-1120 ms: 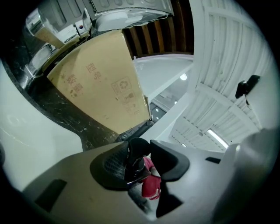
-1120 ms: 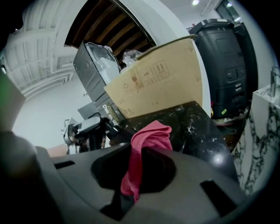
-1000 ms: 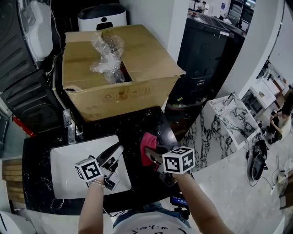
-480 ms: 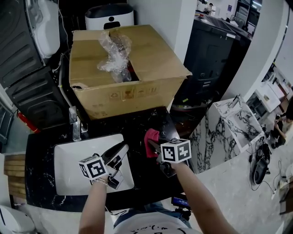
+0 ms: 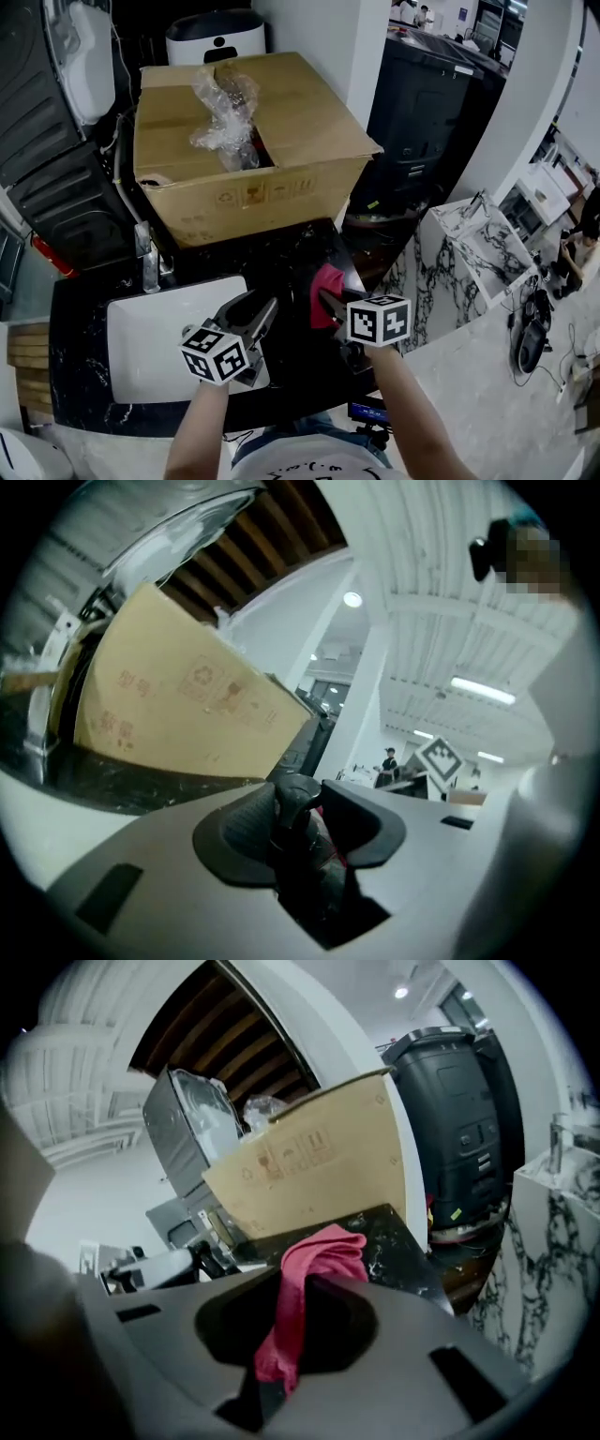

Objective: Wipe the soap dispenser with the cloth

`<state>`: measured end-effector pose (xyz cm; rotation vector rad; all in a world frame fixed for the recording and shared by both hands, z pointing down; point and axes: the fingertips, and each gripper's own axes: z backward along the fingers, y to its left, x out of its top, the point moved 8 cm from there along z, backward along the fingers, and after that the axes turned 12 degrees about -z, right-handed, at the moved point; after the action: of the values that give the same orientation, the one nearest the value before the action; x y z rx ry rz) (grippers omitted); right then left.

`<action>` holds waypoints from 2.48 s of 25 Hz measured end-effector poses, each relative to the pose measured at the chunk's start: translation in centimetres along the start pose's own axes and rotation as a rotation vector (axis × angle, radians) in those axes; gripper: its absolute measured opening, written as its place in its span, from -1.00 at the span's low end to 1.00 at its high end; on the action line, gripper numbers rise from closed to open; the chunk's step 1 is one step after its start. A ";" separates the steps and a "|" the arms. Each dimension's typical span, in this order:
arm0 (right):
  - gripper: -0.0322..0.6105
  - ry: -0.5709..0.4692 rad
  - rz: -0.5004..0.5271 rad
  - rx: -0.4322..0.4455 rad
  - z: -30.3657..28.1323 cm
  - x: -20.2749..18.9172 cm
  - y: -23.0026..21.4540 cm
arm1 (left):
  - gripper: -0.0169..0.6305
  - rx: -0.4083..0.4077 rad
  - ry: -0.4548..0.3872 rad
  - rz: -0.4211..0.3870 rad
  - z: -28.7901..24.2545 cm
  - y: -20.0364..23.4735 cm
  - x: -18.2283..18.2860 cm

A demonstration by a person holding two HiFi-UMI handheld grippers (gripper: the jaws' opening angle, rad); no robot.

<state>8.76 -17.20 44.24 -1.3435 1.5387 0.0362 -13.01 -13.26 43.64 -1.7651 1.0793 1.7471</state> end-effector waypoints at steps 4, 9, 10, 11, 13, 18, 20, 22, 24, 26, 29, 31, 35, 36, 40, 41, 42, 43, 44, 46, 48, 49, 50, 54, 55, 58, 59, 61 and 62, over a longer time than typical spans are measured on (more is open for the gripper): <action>-0.75 -0.074 -0.017 0.038 2.7 1.4 0.4 | -0.43 -0.005 0.033 -0.174 -2.0 -2.4 0.2; -0.75 -0.133 -0.046 0.047 4.9 1.9 0.0 | -0.42 -0.024 0.043 -0.282 -3.9 -4.3 -0.2; -0.75 -0.138 -0.044 0.057 5.2 2.0 0.1 | -0.42 -0.026 0.038 -0.296 -4.0 -4.3 -0.3; -0.75 -0.138 -0.037 0.073 5.5 2.1 0.4 | -0.41 -0.032 0.039 -0.322 -4.0 -4.2 -0.4; -0.75 -0.121 0.004 0.122 5.9 2.5 1.4 | -0.41 -0.051 0.060 -0.391 -4.0 -4.1 -0.7; -0.75 -0.032 0.167 0.234 4.5 3.6 5.5 | -0.44 -0.079 0.094 -0.468 -4.6 -3.9 -1.9; -0.75 0.012 0.222 0.244 3.3 3.6 6.7 | -0.60 -0.086 0.063 -0.480 -4.8 -3.9 -1.8; -0.75 0.060 0.267 0.255 2.3 3.3 7.7 | -0.62 -0.104 0.026 -0.478 -4.9 -3.8 -1.9; -0.75 0.120 0.324 0.275 1.5 2.9 8.7 | -0.63 -0.114 -0.011 -0.464 -4.8 -3.6 -2.1; -0.75 0.194 0.417 0.269 0.7 2.5 9.5 | -0.63 -0.117 -0.032 -0.456 -4.7 -3.5 -2.3; -0.75 0.289 0.561 0.213 -0.5 2.0 9.6 | -0.63 -0.121 -0.031 -0.471 -4.7 -3.5 -2.3; -0.75 0.324 0.602 0.209 -0.7 1.9 9.8 | -0.63 -0.122 -0.027 -0.482 -4.7 -3.6 -2.3; -0.74 0.354 0.582 0.229 -0.7 2.8 8.9 | -0.63 -0.126 -0.029 -0.480 -4.7 -3.4 -2.3; -0.74 0.347 0.532 0.237 -0.6 3.1 8.2 | -0.63 -0.131 -0.026 -0.481 -4.7 -3.4 -2.3; -0.75 0.294 0.364 0.219 0.9 3.7 5.2 | -0.62 -0.167 0.009 -0.505 -4.8 -3.4 -2.1; -0.75 0.287 0.350 0.187 1.3 3.6 4.4 | -0.62 -0.176 0.017 -0.509 -4.9 -3.3 -2.1; -0.75 0.286 0.346 0.145 1.7 3.5 3.6 | -0.61 -0.183 0.025 -0.510 -4.9 -3.2 -2.0; -0.75 0.287 0.345 0.104 2.0 3.2 2.8 | -0.62 -0.189 0.033 -0.508 -4.9 -3.2 -1.9; -0.75 0.285 0.336 0.077 2.3 2.8 2.2 | -0.62 -0.193 0.042 -0.505 -5.0 -3.1 -1.8; -0.75 0.253 0.260 0.088 3.1 2.0 1.2 | -0.62 -0.197 0.065 -0.500 -5.0 -3.1 -1.7; -0.75 0.185 0.134 0.141 3.9 1.4 0.5 | -0.63 -0.191 0.093 -0.471 -5.2 -3.0 -1.5; -0.74 0.148 0.080 0.157 4.2 1.2 0.3 | -0.63 -0.182 0.101 -0.432 -5.2 -2.8 -1.4; -0.74 0.117 0.040 0.161 4.6 1.0 0.0 | -0.63 -0.170 0.100 -0.372 -5.2 -2.5 -1.2; -0.74 0.038 -0.025 0.126 5.8 0.4 -1.1 | -0.63 -0.140 0.035 -0.086 -4.1 -0.9 0.3; -0.74 0.014 -0.042 0.127 5.9 0.4 -1.2 | -0.63 -0.133 0.016 -0.020 -3.7 -0.6 0.9; -0.74 -0.073 -0.100 0.161 6.1 0.6 -1.1 | -0.63 -0.122 -0.048 0.206 -2.8 0.2 2.5; -0.74 -0.098 -0.113 0.174 6.0 0.6 -0.9 | -0.63 -0.121 -0.068 0.274 -2.6 0.4 3.0; -0.74 -0.136 -0.123 0.193 5.7 0.6 -0.4 | -0.63 -0.119 -0.094 0.365 -2.2 0.6 3.9; -0.74 -0.151 -0.124 0.196 5.4 0.5 -0.1 | -0.63 -0.114 -0.101 0.389 -2.0 0.7 4.3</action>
<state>12.49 -14.31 41.54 -1.2480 1.2959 -0.0868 -12.69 -16.17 39.84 -1.5870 1.3740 2.1397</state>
